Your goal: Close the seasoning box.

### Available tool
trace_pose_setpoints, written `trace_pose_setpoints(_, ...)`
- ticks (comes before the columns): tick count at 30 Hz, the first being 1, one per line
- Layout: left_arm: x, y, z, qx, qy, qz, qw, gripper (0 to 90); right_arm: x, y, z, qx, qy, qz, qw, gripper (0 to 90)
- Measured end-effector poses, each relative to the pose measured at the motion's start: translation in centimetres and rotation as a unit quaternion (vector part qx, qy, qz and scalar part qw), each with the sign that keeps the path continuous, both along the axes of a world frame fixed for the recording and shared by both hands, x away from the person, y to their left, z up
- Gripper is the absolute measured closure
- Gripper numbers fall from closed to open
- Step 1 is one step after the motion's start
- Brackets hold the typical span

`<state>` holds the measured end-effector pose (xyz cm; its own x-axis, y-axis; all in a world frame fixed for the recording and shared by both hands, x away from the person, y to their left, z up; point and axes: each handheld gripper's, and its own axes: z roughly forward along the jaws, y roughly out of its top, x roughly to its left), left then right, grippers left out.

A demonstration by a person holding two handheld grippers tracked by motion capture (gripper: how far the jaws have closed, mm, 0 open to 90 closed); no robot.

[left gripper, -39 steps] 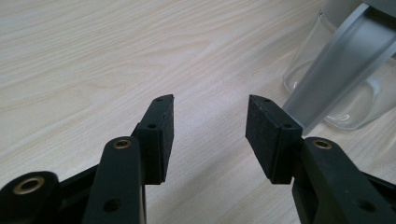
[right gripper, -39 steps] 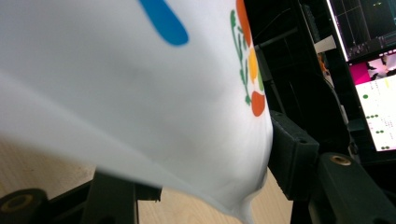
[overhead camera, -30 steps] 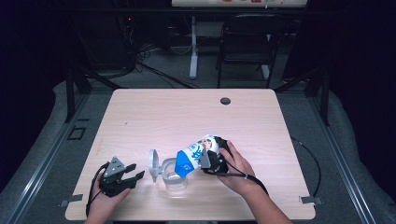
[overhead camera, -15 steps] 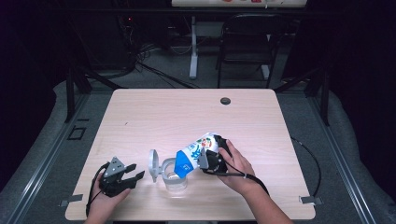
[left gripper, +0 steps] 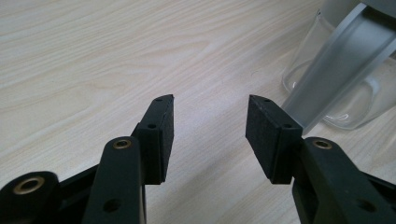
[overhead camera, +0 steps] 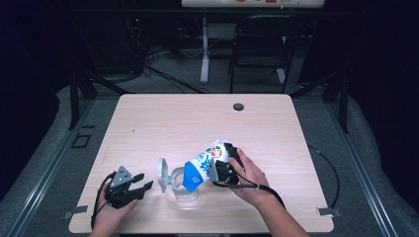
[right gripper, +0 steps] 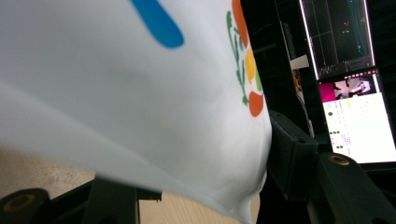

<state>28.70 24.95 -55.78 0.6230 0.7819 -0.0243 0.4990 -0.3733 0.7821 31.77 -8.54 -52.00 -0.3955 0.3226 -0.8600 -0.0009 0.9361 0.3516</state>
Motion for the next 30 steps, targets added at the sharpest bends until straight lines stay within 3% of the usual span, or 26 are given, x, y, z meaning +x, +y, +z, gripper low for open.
trace_pose_setpoints(30,0.02,0.02,-0.01,0.0,0.0,0.001,1.0,52.5,-0.54,0.6,0.11,-0.018,-0.012,0.027,0.9994,45.7)
